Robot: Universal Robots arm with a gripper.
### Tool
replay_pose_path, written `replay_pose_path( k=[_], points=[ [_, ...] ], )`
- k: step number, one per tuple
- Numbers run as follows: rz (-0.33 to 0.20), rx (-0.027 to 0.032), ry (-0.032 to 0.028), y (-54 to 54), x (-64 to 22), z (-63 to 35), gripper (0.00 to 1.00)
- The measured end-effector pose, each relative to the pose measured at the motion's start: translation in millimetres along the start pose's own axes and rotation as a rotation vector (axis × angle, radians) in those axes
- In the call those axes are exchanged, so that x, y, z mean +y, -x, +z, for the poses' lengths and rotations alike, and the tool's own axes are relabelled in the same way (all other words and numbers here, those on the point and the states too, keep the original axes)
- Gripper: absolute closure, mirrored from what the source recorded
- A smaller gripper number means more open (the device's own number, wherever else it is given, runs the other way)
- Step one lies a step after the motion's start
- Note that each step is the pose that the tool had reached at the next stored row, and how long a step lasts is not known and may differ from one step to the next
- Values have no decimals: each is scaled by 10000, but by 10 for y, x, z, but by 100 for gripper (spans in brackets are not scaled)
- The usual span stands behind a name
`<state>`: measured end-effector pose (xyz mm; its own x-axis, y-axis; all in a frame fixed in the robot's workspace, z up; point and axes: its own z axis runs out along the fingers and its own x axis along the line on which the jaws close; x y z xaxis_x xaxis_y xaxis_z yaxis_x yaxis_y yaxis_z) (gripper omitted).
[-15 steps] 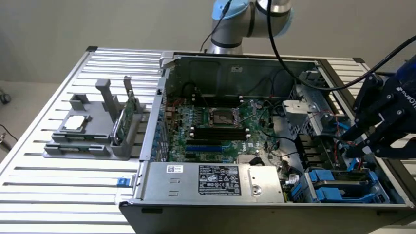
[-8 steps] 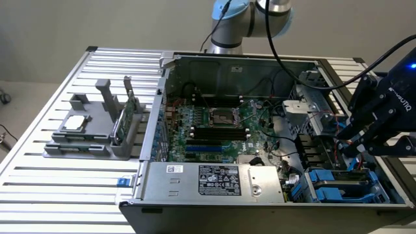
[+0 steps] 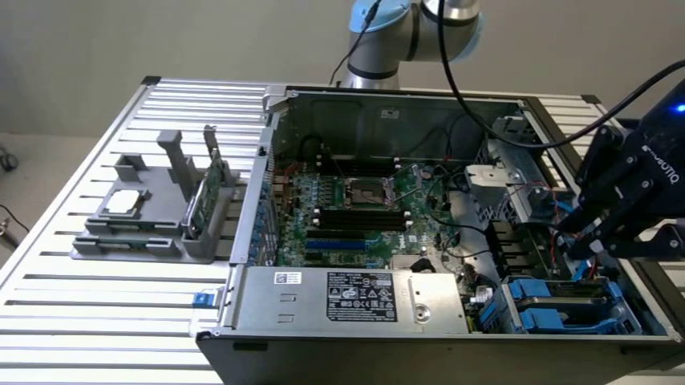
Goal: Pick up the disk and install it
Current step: 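Insert the first disk wire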
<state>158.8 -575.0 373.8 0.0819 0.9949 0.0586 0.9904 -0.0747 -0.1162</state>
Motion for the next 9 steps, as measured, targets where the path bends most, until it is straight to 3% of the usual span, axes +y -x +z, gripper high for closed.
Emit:
replay_pose_path(
  k=[3,9],
  points=[
    [83,-41,8,0,5,3,64],
    [215,-41,17,1,13,29,64]
  ],
)
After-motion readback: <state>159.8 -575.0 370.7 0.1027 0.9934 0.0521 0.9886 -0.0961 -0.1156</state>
